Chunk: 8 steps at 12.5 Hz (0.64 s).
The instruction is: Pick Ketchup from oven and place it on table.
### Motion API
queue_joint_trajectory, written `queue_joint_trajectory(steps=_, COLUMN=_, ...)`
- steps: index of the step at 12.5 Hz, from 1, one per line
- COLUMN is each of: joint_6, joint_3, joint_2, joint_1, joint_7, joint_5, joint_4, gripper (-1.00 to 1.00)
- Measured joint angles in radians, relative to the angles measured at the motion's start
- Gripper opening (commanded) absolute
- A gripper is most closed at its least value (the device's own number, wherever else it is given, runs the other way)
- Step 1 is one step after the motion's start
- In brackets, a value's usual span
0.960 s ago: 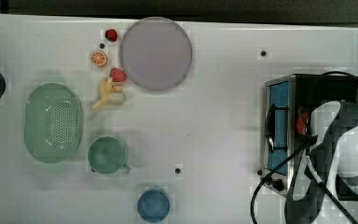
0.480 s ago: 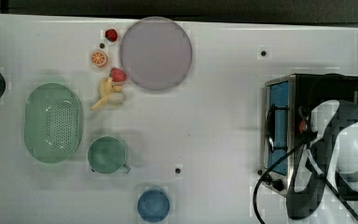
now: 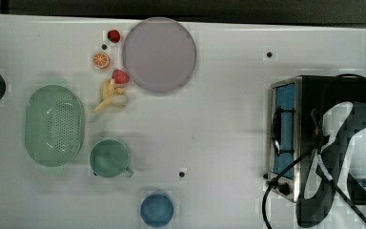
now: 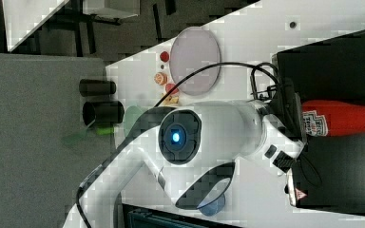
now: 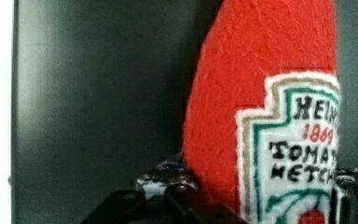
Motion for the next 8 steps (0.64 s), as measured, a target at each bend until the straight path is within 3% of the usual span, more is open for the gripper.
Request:
queue_joint_trajectory(steps=3, joint_6=-0.088, joint_3=0.000, joint_2=-0.016, joint_1=0.015, joint_7=-0.013, joint_5=-0.057, joint_4=0.077, gripper=0.27)
queue_joint_trajectory(steps=8, joint_6=-0.338, joint_3=0.050, joint_2=-0.218, joint_1=0.128, joint_7=-0.025, joint_5=-0.099, joint_4=0.175, gripper=0.27)
